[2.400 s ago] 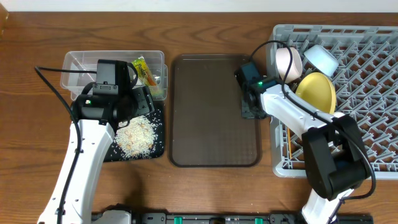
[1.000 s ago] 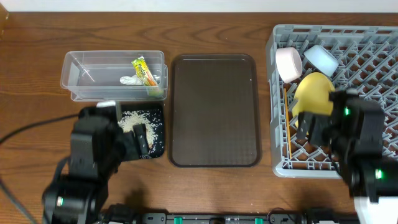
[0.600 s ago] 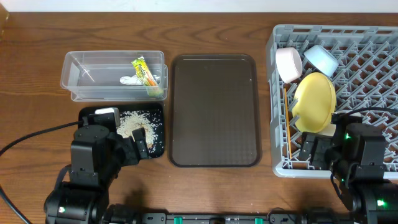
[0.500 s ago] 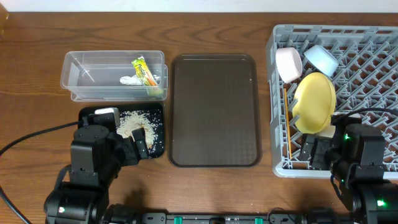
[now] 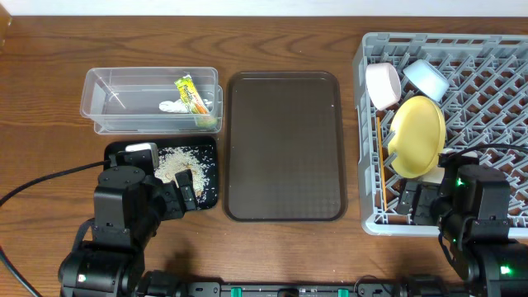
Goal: Sort waste into correct bins and load items into the dishwasher rack
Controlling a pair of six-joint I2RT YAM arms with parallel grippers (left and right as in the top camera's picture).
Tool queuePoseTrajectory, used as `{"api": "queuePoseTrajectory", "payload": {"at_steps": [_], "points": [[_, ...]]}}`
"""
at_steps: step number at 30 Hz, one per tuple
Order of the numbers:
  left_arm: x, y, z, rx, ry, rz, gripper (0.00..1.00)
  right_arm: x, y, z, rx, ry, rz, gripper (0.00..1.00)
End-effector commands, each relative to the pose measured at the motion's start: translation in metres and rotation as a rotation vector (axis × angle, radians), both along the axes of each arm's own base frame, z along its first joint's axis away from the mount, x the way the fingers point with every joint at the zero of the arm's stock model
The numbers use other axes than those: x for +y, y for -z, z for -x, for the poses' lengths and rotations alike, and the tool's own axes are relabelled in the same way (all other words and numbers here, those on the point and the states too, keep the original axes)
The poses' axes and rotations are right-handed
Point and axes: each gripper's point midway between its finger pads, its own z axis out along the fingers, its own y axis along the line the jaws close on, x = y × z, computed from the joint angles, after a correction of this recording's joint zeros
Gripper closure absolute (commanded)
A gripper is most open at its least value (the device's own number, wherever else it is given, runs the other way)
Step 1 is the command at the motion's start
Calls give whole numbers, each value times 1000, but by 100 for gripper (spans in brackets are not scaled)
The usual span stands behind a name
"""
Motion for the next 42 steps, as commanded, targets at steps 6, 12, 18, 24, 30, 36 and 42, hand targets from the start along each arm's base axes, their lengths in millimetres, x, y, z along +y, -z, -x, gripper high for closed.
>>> {"api": "queuePoseTrajectory", "payload": {"at_steps": [6,12,18,24,30,36,42], "points": [[2,2,1,2,-1,-15,7,3,-34,-19,-323,-115,110,1],[2,2,1,2,-1,-14,7,5,-43,-21,-648,-107,107,1],[2,2,1,2,-1,-15,7,9,-36,-20,-864,-163,217,1],[2,2,1,2,-1,-15,7,12,3,-34,-875,-172,216,1],[2,2,1,2,-1,-15,7,28,41,-38,-811,-264,167,1],[2,2,1,2,-1,-15,6,28,41,-39,-808,-261,168,1],[2,2,1,2,-1,-15,7,28,41,-39,-808,-261,168,1]]}}
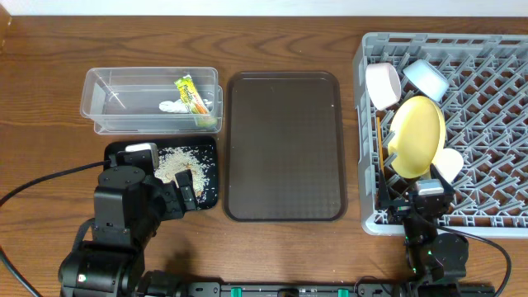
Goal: Sort waste into correct bins and load items into the dishwasher rack
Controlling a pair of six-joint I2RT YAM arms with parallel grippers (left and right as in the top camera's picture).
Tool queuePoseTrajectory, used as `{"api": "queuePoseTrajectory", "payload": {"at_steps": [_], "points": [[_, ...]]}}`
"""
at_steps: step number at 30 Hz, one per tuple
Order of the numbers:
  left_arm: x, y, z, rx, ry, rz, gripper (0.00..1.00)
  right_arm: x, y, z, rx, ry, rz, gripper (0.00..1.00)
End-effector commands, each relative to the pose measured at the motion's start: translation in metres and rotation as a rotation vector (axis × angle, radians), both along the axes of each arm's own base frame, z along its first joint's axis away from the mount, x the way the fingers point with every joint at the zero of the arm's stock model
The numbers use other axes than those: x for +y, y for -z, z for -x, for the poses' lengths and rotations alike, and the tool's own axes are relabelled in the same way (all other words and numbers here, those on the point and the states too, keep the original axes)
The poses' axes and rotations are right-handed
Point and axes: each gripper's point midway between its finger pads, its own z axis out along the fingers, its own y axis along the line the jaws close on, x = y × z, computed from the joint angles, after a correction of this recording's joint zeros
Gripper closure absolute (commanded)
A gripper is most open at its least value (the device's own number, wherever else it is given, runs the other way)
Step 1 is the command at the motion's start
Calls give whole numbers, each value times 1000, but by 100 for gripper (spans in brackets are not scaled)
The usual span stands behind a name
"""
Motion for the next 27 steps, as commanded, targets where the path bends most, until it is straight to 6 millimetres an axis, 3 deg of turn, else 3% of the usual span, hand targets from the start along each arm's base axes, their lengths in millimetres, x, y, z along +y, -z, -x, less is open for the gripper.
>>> {"api": "queuePoseTrajectory", "payload": {"at_steps": [1,22,27], "points": [[1,1,1,0,1,-13,7,4,0,1,-4,-21,12,1],[2,4,5,15,1,-15,6,4,0,1,-3,-21,12,1],[14,-1,2,-112,-28,-46,6,4,0,1,-3,-21,12,1]]}}
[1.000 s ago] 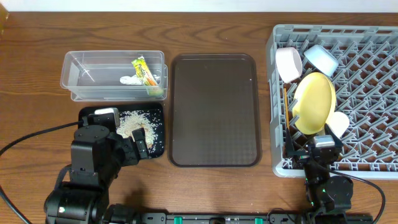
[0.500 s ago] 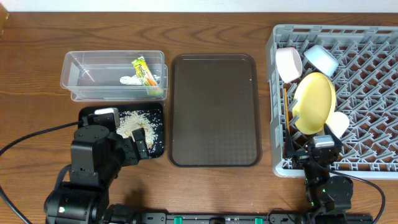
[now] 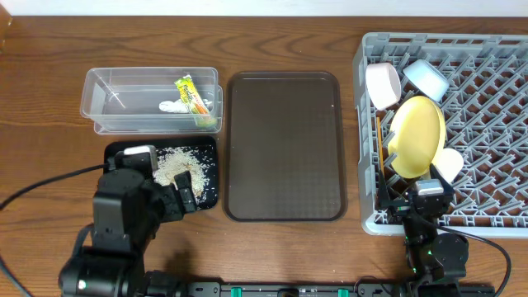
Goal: Sort waste into correct bins and load items into the dishwasher rack
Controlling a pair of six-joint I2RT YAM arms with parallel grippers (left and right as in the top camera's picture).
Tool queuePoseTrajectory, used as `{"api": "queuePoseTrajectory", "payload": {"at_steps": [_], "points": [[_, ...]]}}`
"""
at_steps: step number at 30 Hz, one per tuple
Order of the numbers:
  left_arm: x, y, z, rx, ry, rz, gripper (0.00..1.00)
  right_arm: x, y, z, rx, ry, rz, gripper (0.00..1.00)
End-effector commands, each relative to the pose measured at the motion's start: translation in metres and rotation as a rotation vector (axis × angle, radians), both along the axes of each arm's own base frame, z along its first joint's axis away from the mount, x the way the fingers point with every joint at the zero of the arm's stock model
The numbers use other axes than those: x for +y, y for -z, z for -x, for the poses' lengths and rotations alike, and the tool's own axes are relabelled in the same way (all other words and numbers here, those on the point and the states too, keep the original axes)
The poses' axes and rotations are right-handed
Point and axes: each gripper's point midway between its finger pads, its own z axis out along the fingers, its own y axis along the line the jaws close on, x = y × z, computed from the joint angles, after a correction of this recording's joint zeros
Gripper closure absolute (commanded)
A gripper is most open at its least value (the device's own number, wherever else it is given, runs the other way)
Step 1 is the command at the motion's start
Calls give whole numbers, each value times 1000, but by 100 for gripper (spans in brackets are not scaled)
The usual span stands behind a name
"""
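Observation:
The grey dishwasher rack (image 3: 495, 124) on the right holds a white cup (image 3: 382, 84), a pale blue bowl (image 3: 426, 78), a yellow plate (image 3: 417, 136), a small white cup (image 3: 449, 163) and orange chopsticks (image 3: 381, 169). A clear bin (image 3: 111, 103) at the back left contains a green-and-orange wrapper (image 3: 191, 95). In front of it, a black tray (image 3: 210, 194) holds rice scraps (image 3: 175, 161). My left gripper (image 3: 188, 188) hangs over that tray's front, fingers together and empty. My right gripper (image 3: 429, 196) sits at the rack's front edge; its jaws are too small to read.
An empty brown serving tray (image 3: 285, 144) lies in the middle of the wooden table (image 3: 49, 148). A black cable (image 3: 41, 188) runs from the left arm toward the table's left edge.
The left arm has shifted very slightly over the black tray. The right arm, the rack's contents and both bins look unchanged.
At first my right arm was over the rack's front right part, covering the spot beside the yellow plate. Later it stood drawn back at the rack's front edge, and the small white cup showed next to the plate. It stays so now.

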Motion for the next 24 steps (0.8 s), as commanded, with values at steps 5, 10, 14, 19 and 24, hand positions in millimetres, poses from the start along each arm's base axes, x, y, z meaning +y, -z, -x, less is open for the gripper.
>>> {"api": "queuePoseTrajectory", "payload": {"at_steps": [5,10,14,19,24], "points": [[19,11,-14,-291,-65,-34,7,3,0,1,-3,-16,12,1],[19,22,-22,-502,-41,-73,6,3,0,1,-3,-16,12,1],[19,35,-25,-598,-27,-108,7,3,0,1,-3,-16,12,1],[19,57,-30,-645,-10,-152,6,3,0,1,-3,-16,12,1],[18,84,-32,-588,-1,-151,7,3,0,1,-3,-16,12,1]]}}
